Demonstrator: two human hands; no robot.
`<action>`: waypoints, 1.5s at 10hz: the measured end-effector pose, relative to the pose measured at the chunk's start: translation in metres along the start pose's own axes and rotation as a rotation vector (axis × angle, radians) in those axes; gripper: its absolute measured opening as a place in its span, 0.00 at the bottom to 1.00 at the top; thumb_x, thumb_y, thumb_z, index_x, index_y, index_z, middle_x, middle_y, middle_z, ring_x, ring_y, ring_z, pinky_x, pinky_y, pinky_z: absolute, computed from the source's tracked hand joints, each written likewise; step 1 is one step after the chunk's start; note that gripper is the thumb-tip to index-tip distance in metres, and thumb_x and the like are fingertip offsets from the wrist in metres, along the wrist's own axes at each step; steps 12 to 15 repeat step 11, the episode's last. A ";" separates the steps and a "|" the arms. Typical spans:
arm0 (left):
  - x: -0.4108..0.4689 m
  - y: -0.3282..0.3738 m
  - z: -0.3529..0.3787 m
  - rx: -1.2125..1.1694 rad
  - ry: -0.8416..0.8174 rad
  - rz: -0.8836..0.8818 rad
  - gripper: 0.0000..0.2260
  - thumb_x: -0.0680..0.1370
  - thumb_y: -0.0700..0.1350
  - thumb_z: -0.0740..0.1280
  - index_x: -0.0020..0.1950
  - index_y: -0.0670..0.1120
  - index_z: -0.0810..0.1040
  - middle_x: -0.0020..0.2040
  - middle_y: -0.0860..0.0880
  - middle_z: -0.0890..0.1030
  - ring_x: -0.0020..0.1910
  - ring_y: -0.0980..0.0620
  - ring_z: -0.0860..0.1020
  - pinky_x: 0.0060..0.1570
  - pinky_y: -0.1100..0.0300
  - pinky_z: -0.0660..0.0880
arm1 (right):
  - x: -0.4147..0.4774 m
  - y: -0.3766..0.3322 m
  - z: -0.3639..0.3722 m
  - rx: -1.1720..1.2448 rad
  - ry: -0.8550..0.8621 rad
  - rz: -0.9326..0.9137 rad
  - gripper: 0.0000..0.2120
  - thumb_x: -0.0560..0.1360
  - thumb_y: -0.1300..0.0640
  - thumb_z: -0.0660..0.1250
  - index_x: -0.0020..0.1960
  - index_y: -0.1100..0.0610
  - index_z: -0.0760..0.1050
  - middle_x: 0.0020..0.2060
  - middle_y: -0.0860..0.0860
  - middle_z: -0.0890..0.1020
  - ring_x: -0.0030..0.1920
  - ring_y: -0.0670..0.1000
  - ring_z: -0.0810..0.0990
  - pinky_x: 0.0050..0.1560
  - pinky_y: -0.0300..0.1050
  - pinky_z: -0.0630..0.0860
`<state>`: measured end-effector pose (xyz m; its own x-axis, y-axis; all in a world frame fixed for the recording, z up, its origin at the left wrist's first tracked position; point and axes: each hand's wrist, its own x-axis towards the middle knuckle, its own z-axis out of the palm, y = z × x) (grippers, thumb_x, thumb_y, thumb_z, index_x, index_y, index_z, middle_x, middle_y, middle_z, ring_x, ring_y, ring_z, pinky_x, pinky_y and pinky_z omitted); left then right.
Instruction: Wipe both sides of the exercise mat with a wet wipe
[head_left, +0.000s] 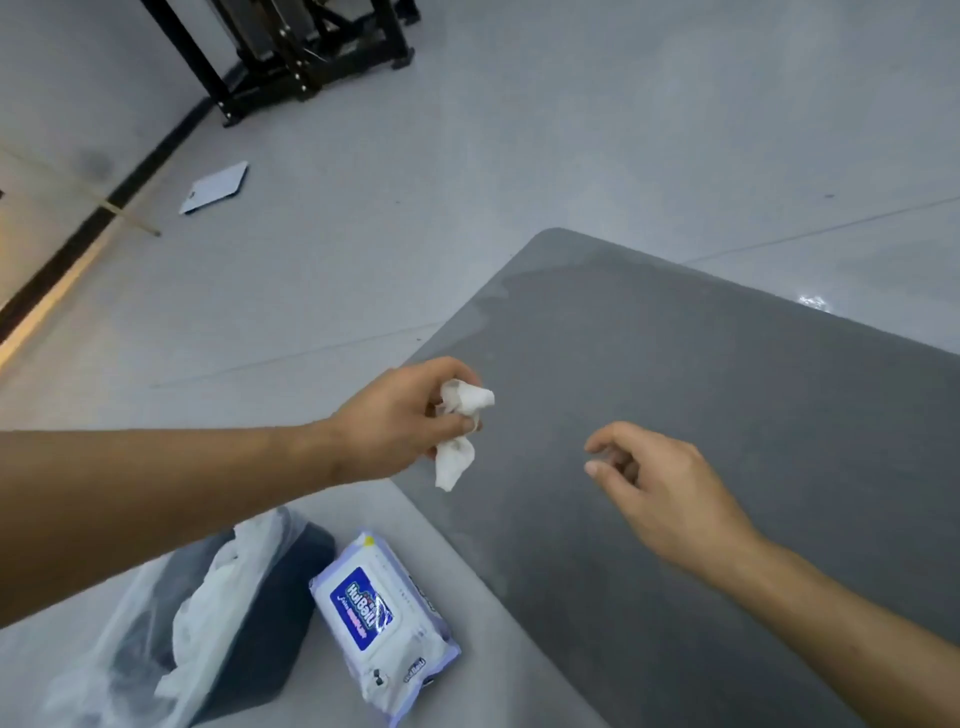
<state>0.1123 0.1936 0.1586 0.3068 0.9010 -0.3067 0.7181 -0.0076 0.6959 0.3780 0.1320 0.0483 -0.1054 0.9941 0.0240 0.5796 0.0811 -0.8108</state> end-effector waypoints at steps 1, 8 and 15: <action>-0.025 -0.019 -0.020 -0.079 0.153 -0.020 0.06 0.79 0.41 0.73 0.54 0.51 0.81 0.45 0.48 0.85 0.42 0.50 0.84 0.39 0.56 0.79 | 0.010 -0.031 0.012 0.021 -0.055 -0.034 0.07 0.79 0.54 0.71 0.43 0.48 0.77 0.33 0.41 0.79 0.35 0.45 0.76 0.39 0.48 0.74; -0.220 -0.186 -0.069 -0.016 0.763 -0.515 0.08 0.85 0.52 0.62 0.58 0.59 0.82 0.50 0.57 0.82 0.45 0.60 0.79 0.47 0.66 0.74 | 0.053 -0.217 0.154 -0.015 -0.607 -0.242 0.12 0.82 0.48 0.65 0.40 0.48 0.77 0.32 0.43 0.83 0.27 0.42 0.74 0.32 0.38 0.70; -0.213 -0.211 -0.065 0.082 0.647 -0.626 0.19 0.82 0.50 0.68 0.74 0.58 0.73 0.70 0.56 0.71 0.65 0.56 0.75 0.65 0.59 0.71 | 0.056 -0.223 0.155 -0.002 -0.573 -0.221 0.11 0.83 0.49 0.64 0.43 0.48 0.77 0.33 0.46 0.84 0.27 0.41 0.75 0.29 0.34 0.66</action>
